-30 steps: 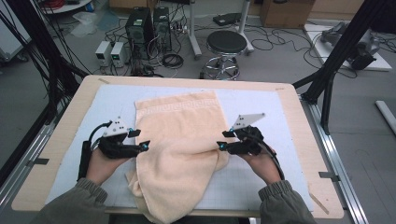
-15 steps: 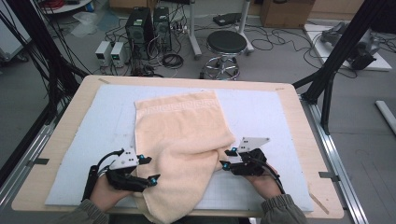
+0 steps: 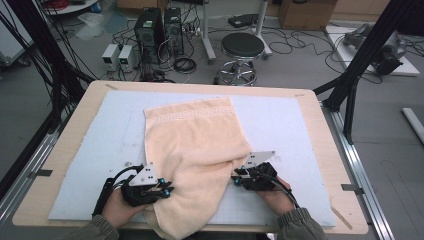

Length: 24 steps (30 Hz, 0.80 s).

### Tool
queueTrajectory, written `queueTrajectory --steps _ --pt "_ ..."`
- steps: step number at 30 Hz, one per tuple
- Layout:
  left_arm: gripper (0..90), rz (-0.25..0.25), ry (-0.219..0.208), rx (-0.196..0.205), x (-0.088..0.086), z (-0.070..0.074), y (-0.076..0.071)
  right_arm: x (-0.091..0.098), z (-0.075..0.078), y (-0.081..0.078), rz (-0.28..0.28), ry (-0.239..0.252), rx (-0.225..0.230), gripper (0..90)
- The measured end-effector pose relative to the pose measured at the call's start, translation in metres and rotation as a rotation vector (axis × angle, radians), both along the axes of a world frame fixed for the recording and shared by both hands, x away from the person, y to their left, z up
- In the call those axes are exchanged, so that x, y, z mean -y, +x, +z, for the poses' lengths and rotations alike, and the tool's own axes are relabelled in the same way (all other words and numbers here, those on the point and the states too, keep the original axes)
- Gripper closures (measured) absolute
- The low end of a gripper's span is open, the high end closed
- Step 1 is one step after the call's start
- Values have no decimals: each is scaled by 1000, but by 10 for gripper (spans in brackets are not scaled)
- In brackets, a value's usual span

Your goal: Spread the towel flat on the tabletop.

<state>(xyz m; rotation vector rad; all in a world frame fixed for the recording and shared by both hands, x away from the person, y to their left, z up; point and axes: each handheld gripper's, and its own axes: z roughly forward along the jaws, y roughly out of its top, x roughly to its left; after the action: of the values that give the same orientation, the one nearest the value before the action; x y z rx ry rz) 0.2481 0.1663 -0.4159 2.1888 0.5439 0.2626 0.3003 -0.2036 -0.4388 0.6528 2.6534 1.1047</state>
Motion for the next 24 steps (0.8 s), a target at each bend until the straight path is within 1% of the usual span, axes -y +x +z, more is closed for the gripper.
queueTrajectory --steps 2,3,5,7,9,10,12,13,14,15,17,18,19,20,21,22,23,24 --pt "808 20 -14 10 -5 4 3 -1 0 0 11 -6 7 795" --pt "810 31 -24 16 -8 6 4 -1 1 0 18 -14 9 807" --pt "815 70 -47 23 -17 11 8 0 2 1 19 -14 7 820" --pt "818 102 -79 22 -26 15 13 4 4 2 23 7 -6 830" --pt "822 144 -111 24 -35 21 18 7 10 0 24 30 1 833" --pt "824 157 -130 23 -39 24 20 9 14 -1 28 46 1 833" --pt "832 191 -160 42 -47 33 24 14 24 -4 41 102 5 834" --pt "832 202 -169 50 -51 38 26 16 32 -7 50 114 20 835" --pt "832 214 -182 52 -53 41 28 18 39 -9 56 113 40 836" --pt "832 220 -184 52 -55 45 31 19 44 -11 62 118 55 836" --pt "831 241 -201 43 -58 49 41 21 55 -13 65 138 79 836" --pt "831 260 -179 51 -58 47 47 21 58 -13 63 143 84 836" --pt "831 271 -149 50 -57 43 52 21 58 -10 61 142 76 836" --pt "831 284 -113 37 -56 37 60 20 57 -8 55 145 68 836" --pt "831 302 -75 32 -54 30 67 18 53 -3 52 134 54 836" --pt "830 325 -47 23 -53 23 76 15 47 2 45 119 42 835" --pt "830 344 -32 0 -54 16 85 12 41 8 34 108 31 835" --pt "830 373 -27 -21 -55 9 96 10 36 14 20 102 12 834"
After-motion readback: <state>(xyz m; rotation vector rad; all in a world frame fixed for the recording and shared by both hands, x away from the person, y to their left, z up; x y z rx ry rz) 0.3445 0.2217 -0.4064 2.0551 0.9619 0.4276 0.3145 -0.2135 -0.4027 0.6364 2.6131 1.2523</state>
